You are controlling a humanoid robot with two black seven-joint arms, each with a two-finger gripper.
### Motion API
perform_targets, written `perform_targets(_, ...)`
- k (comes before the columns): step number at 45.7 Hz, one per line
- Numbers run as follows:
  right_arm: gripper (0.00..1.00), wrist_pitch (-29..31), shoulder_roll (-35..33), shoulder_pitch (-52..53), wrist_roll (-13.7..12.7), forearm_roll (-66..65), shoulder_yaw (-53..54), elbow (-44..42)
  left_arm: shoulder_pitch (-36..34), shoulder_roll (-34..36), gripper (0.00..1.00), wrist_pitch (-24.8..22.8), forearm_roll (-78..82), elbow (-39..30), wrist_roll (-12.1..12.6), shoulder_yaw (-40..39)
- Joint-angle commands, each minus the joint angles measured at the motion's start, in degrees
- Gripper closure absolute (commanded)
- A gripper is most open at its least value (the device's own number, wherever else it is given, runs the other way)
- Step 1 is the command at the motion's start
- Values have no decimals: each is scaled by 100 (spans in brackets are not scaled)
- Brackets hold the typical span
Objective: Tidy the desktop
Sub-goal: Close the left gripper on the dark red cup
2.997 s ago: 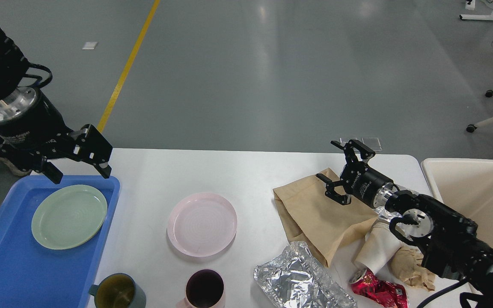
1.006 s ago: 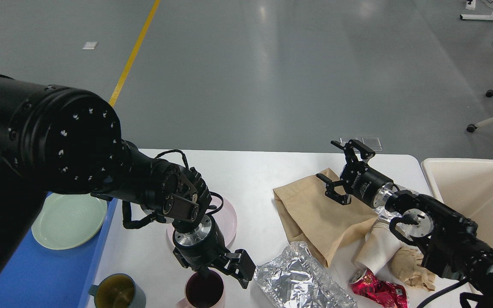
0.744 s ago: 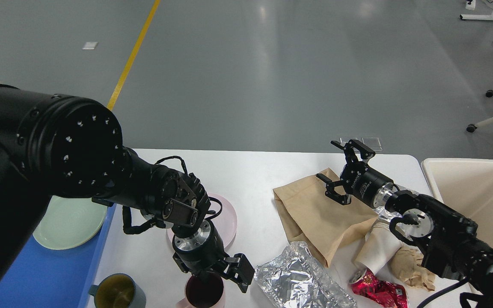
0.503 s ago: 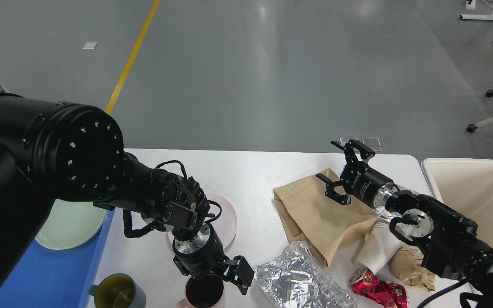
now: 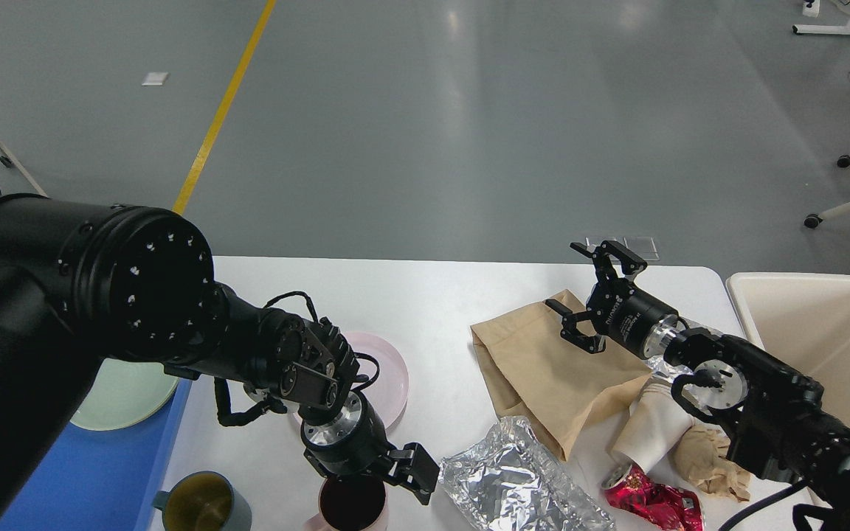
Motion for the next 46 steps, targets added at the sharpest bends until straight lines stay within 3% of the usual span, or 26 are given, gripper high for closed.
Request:
perform_targets(1, 0, 0, 0, 0, 0, 0, 1, 0, 54, -2, 6, -10, -4, 48, 0, -54)
perform_targets(7, 0, 0, 0, 0, 0, 0, 1, 0, 54, -2, 12, -36, -4, 48, 0, -54)
perform_targets(14, 0, 0, 0, 0, -9, 0, 1, 0, 71, -2, 30, -107, 5, 48, 9, -19)
perform_targets(25, 0, 0, 0, 0, 0, 0, 1, 0, 71, 7, 46, -142, 14, 31, 140, 34)
perform_targets(46, 0, 0, 0, 0, 0, 0, 1, 0, -43, 130, 76, -818, 14, 39, 237, 60)
